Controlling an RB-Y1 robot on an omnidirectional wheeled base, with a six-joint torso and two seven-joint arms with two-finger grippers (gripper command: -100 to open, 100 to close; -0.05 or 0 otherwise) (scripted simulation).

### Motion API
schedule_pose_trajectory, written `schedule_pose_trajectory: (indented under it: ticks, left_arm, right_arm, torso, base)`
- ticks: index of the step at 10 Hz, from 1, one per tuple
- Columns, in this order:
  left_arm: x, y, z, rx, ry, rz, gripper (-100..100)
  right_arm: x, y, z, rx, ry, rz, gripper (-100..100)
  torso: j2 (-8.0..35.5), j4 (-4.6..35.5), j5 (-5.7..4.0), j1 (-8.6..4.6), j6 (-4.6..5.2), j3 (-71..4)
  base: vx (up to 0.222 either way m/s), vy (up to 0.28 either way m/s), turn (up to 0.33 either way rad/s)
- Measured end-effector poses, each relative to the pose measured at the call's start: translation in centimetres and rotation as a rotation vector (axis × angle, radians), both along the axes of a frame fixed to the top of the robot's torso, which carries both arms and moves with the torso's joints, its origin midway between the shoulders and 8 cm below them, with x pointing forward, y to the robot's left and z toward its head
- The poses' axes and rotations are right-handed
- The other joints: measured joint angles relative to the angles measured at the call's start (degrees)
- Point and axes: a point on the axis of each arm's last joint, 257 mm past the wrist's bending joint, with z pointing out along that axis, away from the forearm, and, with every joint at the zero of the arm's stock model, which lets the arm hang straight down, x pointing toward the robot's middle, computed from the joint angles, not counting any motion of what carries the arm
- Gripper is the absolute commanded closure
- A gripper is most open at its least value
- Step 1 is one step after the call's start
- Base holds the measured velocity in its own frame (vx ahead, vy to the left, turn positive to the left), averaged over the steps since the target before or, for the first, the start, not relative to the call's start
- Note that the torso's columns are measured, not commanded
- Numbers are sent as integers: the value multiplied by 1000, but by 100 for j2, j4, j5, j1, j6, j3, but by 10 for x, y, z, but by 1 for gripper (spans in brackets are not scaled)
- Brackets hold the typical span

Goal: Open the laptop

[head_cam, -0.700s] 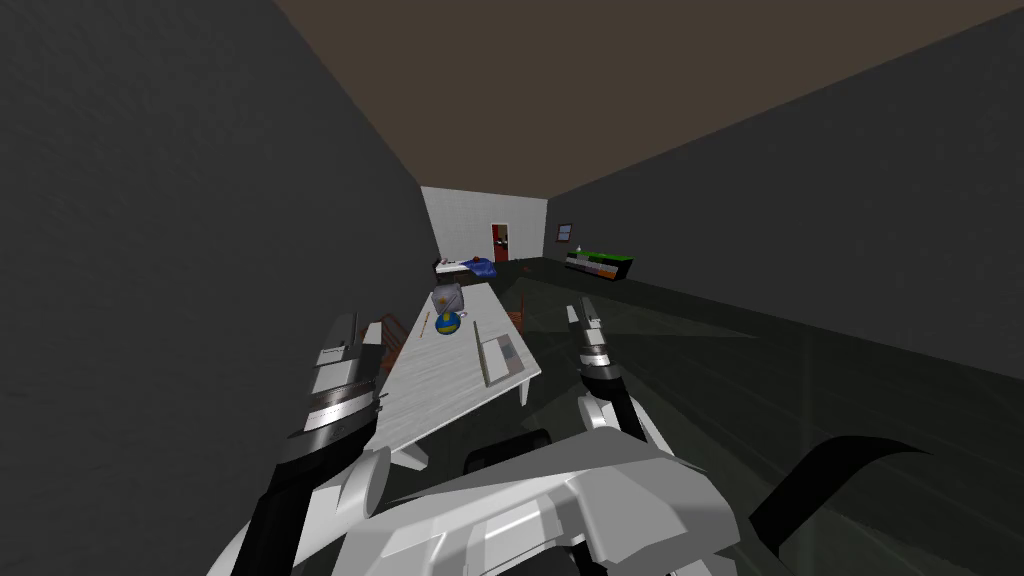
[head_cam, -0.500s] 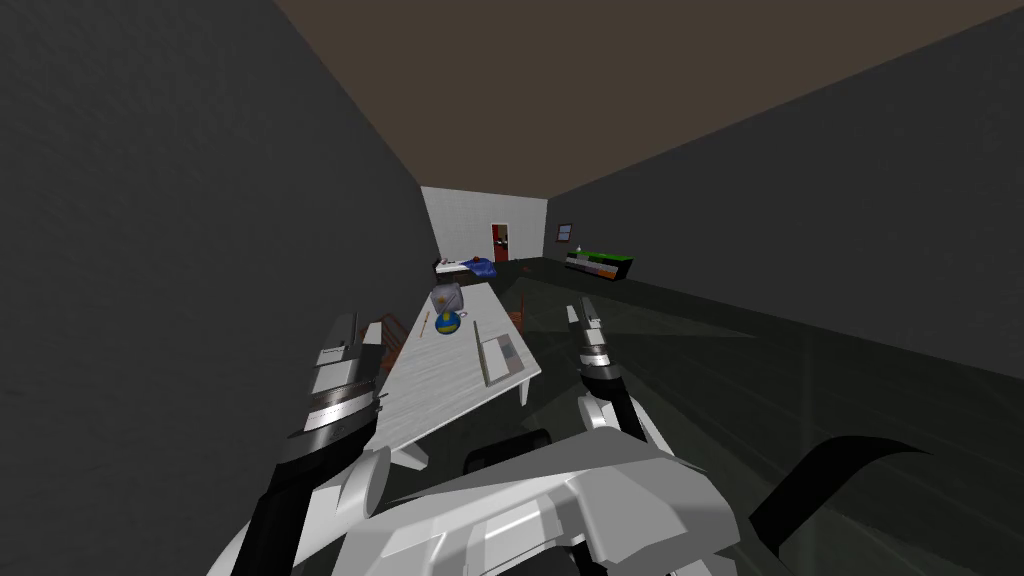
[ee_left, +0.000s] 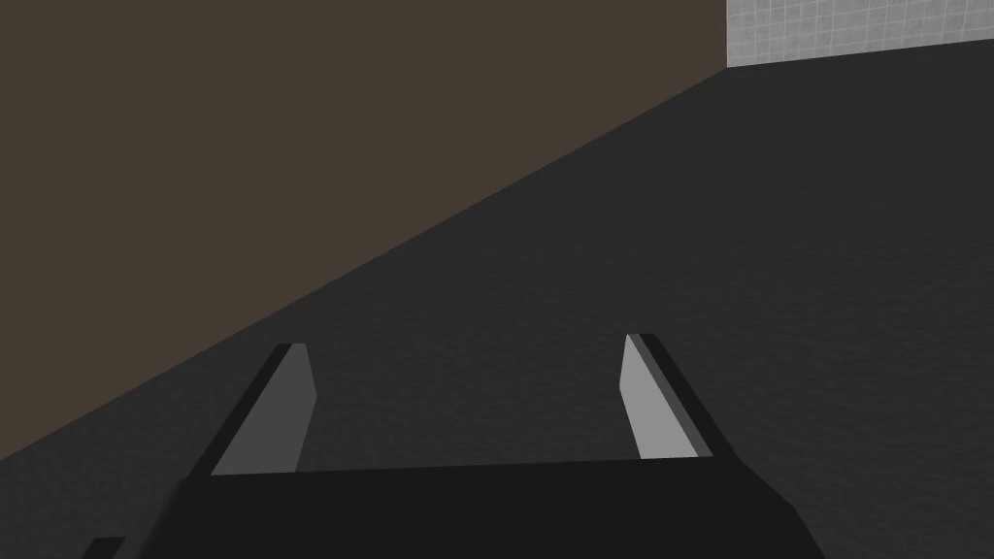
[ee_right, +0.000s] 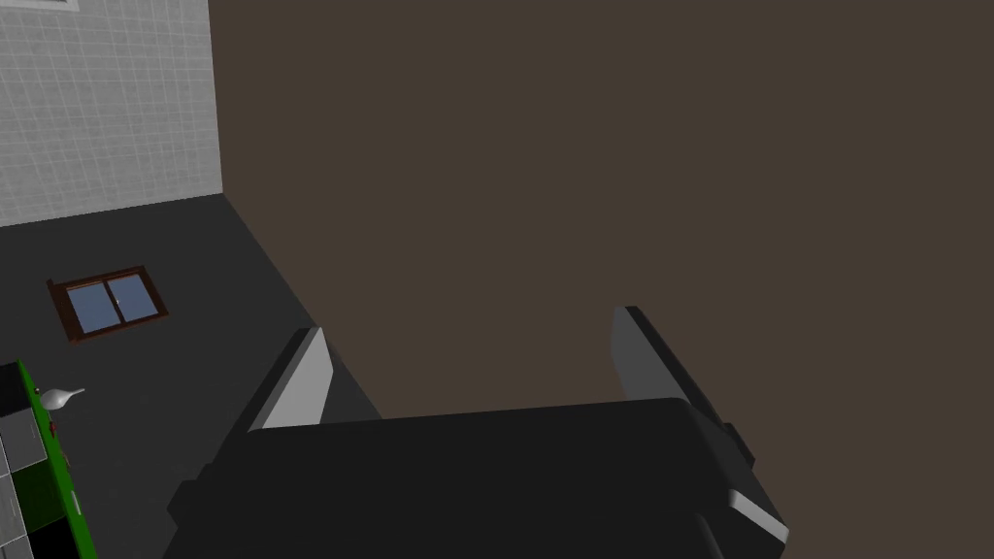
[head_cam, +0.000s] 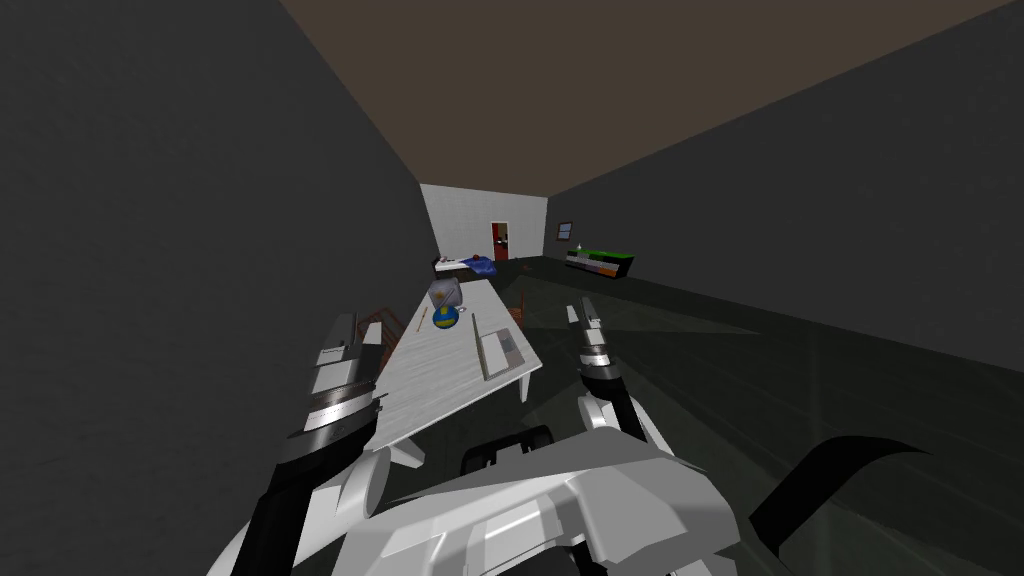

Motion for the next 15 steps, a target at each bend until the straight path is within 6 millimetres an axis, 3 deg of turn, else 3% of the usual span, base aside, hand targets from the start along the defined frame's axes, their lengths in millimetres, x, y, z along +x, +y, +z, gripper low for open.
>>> schedule_pose_trajectory:
  ticks: [2, 3, 5, 15]
  left_arm:
    - [0, 0, 0, 0, 0, 0, 0]
    - [0, 0, 0, 0, 0, 0, 0]
    - [0, 0, 0, 0, 1, 0, 0]
    - [0, 0, 0, 0, 1, 0, 0]
  right_arm:
    - [0, 0, 0, 0, 0, 0, 0]
    - [0, 0, 0, 0, 0, 0, -100]
    - [4, 7, -5, -65, 22, 22, -100]
    - [44, 44, -62, -467, 189, -8, -100]
  torso:
    - [846, 846, 0, 0, 0, -1692]
    - [1269, 1269, 0, 0, 0, -2538]
    - [1517, 1514, 2, 5, 0, -3044]
    - [1536, 1537, 0, -6, 1, -3075]
  base:
    - [0, 0, 0]
    - [4, 10, 1]
    - [-3, 30, 0]
    - [-6, 71, 0]
